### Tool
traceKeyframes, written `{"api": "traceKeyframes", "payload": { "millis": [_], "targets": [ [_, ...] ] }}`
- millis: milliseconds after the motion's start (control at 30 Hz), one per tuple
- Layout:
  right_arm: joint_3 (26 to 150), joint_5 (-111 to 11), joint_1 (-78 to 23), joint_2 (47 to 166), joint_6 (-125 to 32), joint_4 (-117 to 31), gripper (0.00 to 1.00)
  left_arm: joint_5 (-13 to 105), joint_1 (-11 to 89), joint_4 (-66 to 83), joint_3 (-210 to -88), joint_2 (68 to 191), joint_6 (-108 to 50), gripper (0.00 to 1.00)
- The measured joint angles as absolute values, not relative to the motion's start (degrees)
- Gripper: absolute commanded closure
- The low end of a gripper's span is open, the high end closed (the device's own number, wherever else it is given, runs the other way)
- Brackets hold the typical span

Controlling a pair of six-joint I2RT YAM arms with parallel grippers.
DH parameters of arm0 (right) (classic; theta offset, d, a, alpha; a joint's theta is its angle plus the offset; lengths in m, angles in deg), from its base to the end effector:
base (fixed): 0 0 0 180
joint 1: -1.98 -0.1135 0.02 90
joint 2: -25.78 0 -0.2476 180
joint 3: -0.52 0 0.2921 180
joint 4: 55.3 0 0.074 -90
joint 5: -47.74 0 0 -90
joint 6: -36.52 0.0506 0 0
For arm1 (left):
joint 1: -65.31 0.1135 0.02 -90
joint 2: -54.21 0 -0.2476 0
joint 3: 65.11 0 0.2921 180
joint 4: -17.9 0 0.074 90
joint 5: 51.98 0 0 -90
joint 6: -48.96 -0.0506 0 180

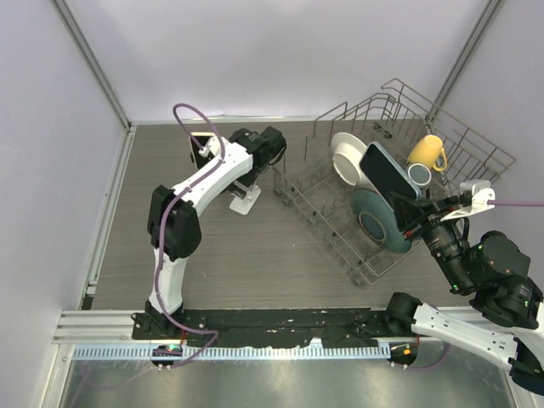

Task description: Place the phone on the phone stand

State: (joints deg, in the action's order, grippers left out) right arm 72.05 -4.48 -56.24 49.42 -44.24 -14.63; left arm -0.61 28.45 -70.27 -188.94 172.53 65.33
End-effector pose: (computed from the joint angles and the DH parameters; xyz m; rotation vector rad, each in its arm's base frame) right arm 0.0801 0.0705 0.4438 -0.0850 1.4871 0.4797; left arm 0.3732 -0.2403 0.2469 -1.4481 1.9900 0.1222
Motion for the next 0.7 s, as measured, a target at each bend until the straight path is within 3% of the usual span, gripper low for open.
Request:
{"api": "traceKeyframes", "payload": {
  "millis": [100, 233, 367, 500, 567, 633, 700],
  "targets": [
    [72.1, -4.5, -56.2, 49.4, -44.2, -14.6, 1.0, -1.6, 27.4, -70.0, -188.5, 171.2, 61.5, 0.0],
    [72.0, -4.5, -56.2, 49.4, -44.2, -14.6, 1.0, -1.8, 25.4, -68.6, -180.6, 163.2, 53.2, 0.0],
    [71.7, -4.5, -56.2, 49.5, -44.0, -14.6, 1.0, 0.8, 23.6, -58.5, -162.1, 146.3, 35.6, 0.04],
    [71.3, -4.5, -56.2, 49.7, -43.8, -14.6, 1.0, 11.3, 23.8, -39.2, -139.6, 127.6, 14.2, 0.11],
    [71.1, -4.5, -56.2, 49.8, -43.8, -14.6, 1.0, 16.9, 24.1, -35.1, -134.6, 124.0, 5.9, 0.1],
    [70.8, -4.5, -56.2, 49.8, -43.7, -14.5, 1.0, 21.7, 24.2, -33.5, -134.1, 124.9, -2.3, 0.17],
    [70.5, -4.5, -56.2, 49.8, -43.6, -14.5, 1.0, 24.5, 24.2, -33.1, -136.3, 129.0, -9.6, 0.41]
  ]
}}
